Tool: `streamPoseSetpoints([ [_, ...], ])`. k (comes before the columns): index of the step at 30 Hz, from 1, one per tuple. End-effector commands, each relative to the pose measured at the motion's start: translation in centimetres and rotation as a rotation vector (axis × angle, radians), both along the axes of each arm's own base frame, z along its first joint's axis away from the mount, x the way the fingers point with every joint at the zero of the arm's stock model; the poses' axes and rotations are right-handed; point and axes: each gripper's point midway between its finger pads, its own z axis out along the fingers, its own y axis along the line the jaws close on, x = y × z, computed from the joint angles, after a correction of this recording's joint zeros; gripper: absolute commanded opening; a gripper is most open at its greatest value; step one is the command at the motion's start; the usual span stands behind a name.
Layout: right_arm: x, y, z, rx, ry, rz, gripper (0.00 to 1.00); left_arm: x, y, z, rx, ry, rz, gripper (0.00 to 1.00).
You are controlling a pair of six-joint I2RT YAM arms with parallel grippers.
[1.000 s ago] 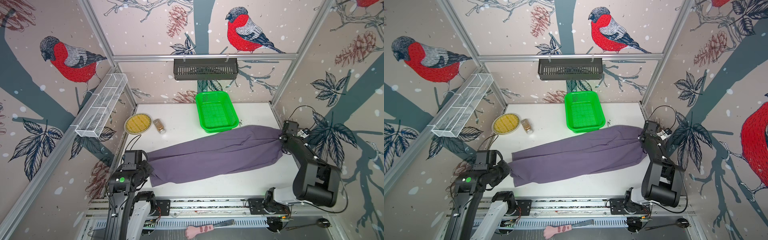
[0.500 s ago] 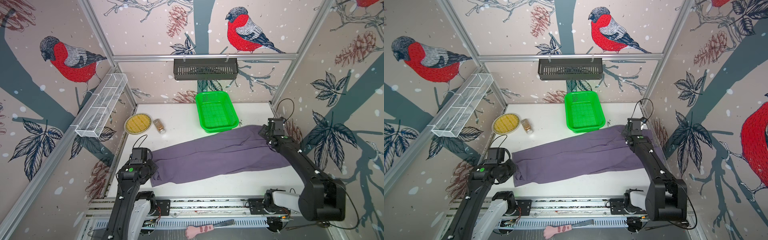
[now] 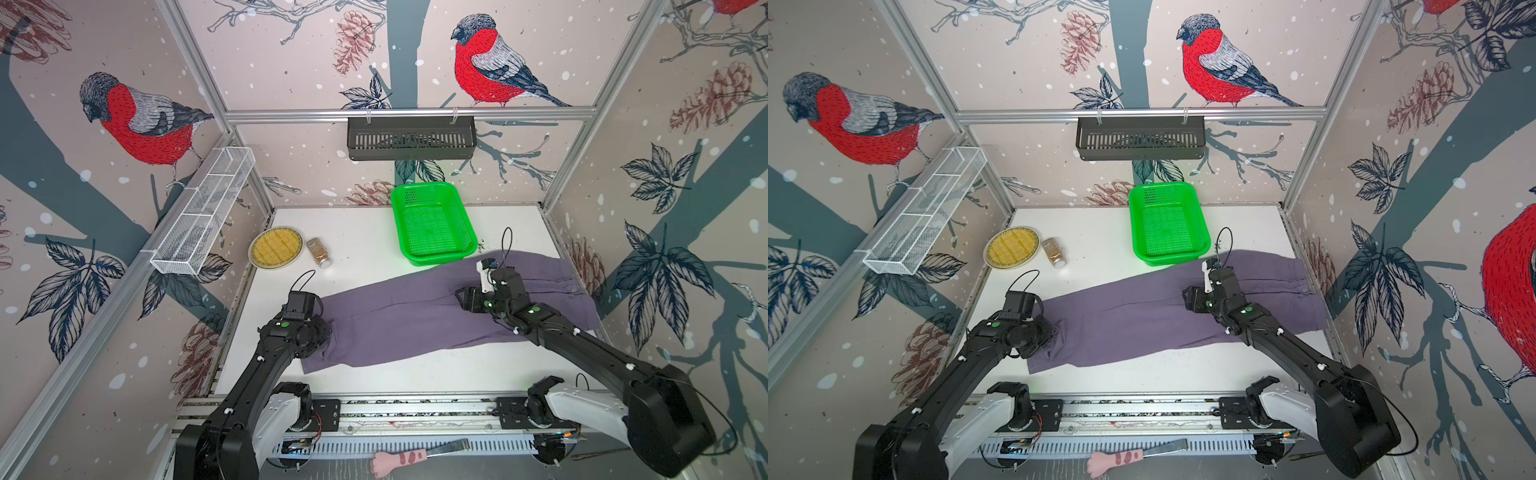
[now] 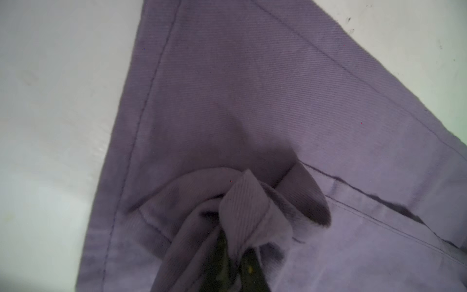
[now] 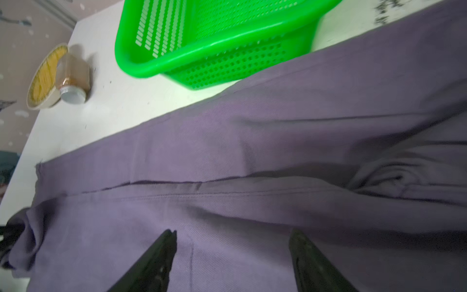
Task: Fold and stack the trousers
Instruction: Move the trousers to the center of the table.
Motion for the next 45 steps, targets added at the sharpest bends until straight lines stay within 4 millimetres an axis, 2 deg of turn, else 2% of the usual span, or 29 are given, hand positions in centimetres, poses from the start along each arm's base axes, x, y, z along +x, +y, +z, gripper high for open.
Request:
streamPoseSetpoints([
  [1, 0.1, 2.0, 0.1, -0.006, -0.051, 0.079, 0.73, 1.2, -0.8, -1.5, -0.062, -0.031, 0.04, 0.0],
  [3, -0.5, 3.0, -0.2, -0.019, -0.056, 0.112, 0.73, 1.1, -0.7, -2.3, -0.059, -0.007, 0.052, 0.0],
  [6, -1.6, 4.0, -1.5, -0.032, -0.037, 0.157, 0.73, 1.6, 0.2, -2.3, -0.006, 0.005, 0.078, 0.0],
  [10, -3.1, 4.5, -3.8, -0.074, 0.004, 0.189, 0.72, 0.8, 2.7, -2.7, 0.118, 0.062, 0.112, 0.0],
  [13, -4.2, 4.8, -5.7, -0.095, 0.047, 0.213, 0.72, 1.4, 3.4, -2.9, 0.12, 0.043, 0.132, 0.0],
  [20, -5.8, 7.4, -7.2, -0.11, 0.078, 0.292, 0.72, 3.8, 6.5, -1.4, 0.213, 0.018, 0.14, 0.0],
  [27, -7.4, 10.5, -7.7, -0.11, 0.09, 0.379, 0.72, 7.3, 7.9, 0.0, 0.269, 0.021, 0.07, 0.0],
  [30, -7.5, 11.5, -7.2, -0.096, 0.088, 0.405, 0.73, 8.2, 8.7, 0.4, 0.281, 0.021, 0.055, 0.0],
  [33, -6.7, 11.9, -5.7, -0.098, 0.055, 0.401, 0.74, 9.1, 8.9, 1.1, 0.284, 0.035, 0.006, 0.0],
  [37, -6.6, 12.1, -3.0, -0.117, -0.025, 0.439, 0.75, 9.2, 8.9, 3.7, 0.29, 0.054, -0.016, 0.0],
  [42, -9.5, 14.5, -0.8, -0.139, -0.168, 0.661, 0.73, 7.6, 10.0, 7.9, 0.365, 0.041, 0.001, 0.0],
  [45, -11.8, 15.9, -1.8, -0.157, -0.178, 0.798, 0.69, 6.2, 10.2, 9.6, 0.386, 0.062, -0.001, 0.0],
])
